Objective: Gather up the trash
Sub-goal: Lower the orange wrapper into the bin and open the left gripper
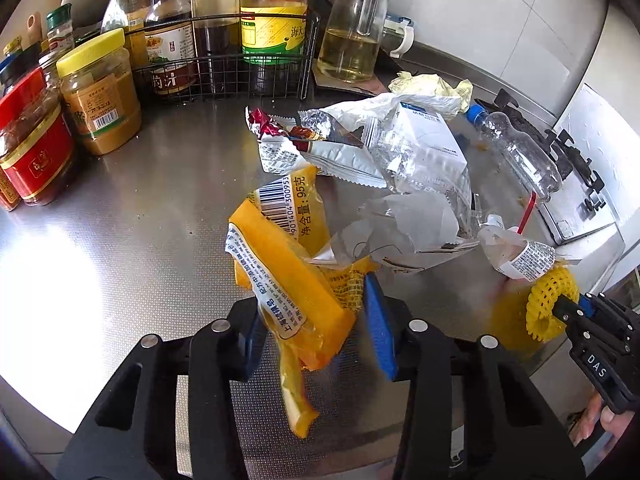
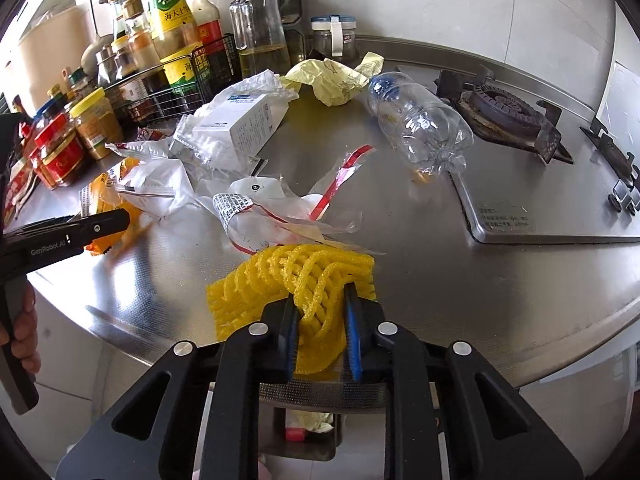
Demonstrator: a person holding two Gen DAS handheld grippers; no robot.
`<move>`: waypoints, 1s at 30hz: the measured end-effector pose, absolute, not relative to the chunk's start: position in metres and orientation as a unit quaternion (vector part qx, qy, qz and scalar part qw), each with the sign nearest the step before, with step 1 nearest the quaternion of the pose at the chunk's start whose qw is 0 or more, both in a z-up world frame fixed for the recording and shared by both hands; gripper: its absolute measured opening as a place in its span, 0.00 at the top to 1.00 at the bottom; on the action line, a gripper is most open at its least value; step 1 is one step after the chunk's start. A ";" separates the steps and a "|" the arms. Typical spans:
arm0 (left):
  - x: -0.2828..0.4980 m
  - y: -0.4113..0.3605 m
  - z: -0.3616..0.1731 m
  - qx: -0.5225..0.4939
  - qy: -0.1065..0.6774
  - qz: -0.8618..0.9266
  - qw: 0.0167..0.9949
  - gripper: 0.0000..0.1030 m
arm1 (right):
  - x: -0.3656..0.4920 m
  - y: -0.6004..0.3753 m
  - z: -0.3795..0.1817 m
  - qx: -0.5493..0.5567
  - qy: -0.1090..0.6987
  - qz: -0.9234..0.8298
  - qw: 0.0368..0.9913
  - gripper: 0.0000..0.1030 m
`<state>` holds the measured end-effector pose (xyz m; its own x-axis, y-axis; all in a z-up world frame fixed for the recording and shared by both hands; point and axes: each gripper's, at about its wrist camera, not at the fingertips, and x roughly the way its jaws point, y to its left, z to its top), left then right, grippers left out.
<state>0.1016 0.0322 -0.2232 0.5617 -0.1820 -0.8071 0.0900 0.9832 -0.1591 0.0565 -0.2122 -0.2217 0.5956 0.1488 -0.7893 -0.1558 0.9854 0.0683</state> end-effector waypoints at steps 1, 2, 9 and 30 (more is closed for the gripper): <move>0.100 0.032 -0.223 -0.054 0.462 -0.079 0.882 0.67 | 0.056 -0.213 -0.222 -0.003 0.443 0.088 0.892 0.88; 0.099 0.033 -0.223 -0.058 0.463 -0.079 0.881 0.70 | 0.055 -0.214 -0.221 -0.002 0.443 0.090 0.892 0.89; 0.082 0.029 -0.219 -0.061 0.466 -0.073 0.880 0.82 | 0.038 -0.216 -0.216 0.004 0.440 0.109 0.891 0.89; -0.044 0.015 -0.193 -0.104 0.459 -0.058 0.881 0.85 | -0.038 -0.224 -0.194 -0.005 0.430 0.194 0.882 0.89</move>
